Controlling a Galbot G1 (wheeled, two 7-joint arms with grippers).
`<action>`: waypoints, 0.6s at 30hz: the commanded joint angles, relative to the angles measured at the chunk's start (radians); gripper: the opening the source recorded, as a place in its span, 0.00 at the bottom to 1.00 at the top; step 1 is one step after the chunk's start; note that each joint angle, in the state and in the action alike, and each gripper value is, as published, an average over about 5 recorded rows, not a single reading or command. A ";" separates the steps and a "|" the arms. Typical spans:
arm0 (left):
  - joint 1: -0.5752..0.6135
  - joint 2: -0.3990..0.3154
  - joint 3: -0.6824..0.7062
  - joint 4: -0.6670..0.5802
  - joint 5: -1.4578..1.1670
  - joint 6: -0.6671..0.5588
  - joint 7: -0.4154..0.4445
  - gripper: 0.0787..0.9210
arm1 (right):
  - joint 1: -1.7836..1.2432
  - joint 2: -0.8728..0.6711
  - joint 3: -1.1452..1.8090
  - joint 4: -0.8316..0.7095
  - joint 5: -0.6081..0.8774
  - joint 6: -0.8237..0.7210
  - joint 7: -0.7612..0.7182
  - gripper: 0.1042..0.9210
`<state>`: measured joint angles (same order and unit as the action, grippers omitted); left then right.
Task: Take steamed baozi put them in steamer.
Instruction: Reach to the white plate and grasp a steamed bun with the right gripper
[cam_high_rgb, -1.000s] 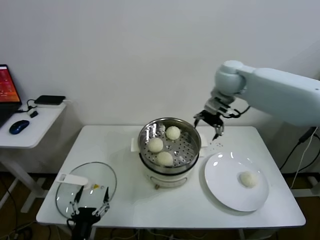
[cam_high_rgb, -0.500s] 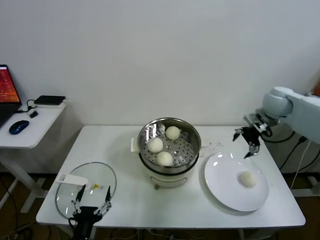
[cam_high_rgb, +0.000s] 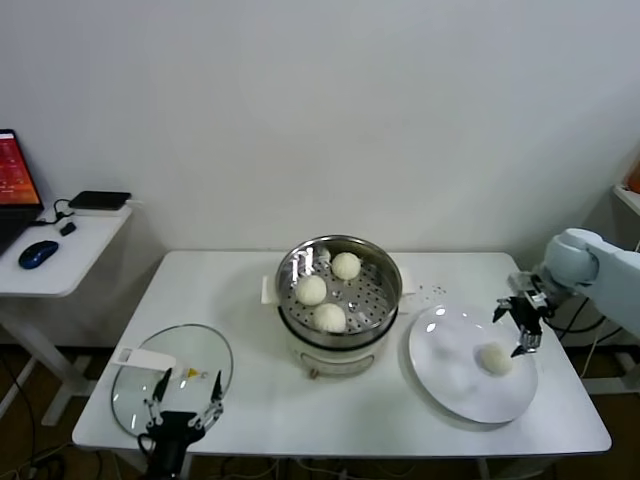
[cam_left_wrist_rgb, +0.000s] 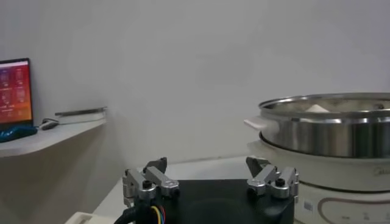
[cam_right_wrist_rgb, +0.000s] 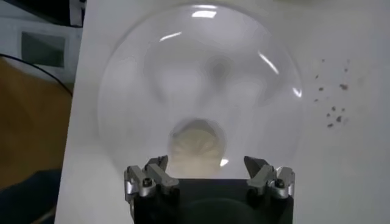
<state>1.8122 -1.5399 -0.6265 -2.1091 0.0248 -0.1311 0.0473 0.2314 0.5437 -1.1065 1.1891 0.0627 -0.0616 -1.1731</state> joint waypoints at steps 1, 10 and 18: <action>-0.001 -0.002 0.002 0.004 0.002 0.002 -0.001 0.88 | -0.175 0.014 0.136 -0.085 -0.082 -0.003 0.009 0.88; 0.002 0.001 -0.002 0.004 0.002 0.001 0.000 0.88 | -0.215 0.046 0.165 -0.100 -0.089 -0.005 0.028 0.88; 0.005 0.002 -0.003 0.004 0.003 0.002 0.001 0.88 | -0.216 0.068 0.174 -0.122 -0.091 -0.003 0.037 0.88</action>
<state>1.8160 -1.5392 -0.6286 -2.1049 0.0274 -0.1299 0.0480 0.0567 0.5952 -0.9674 1.0939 -0.0097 -0.0649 -1.1444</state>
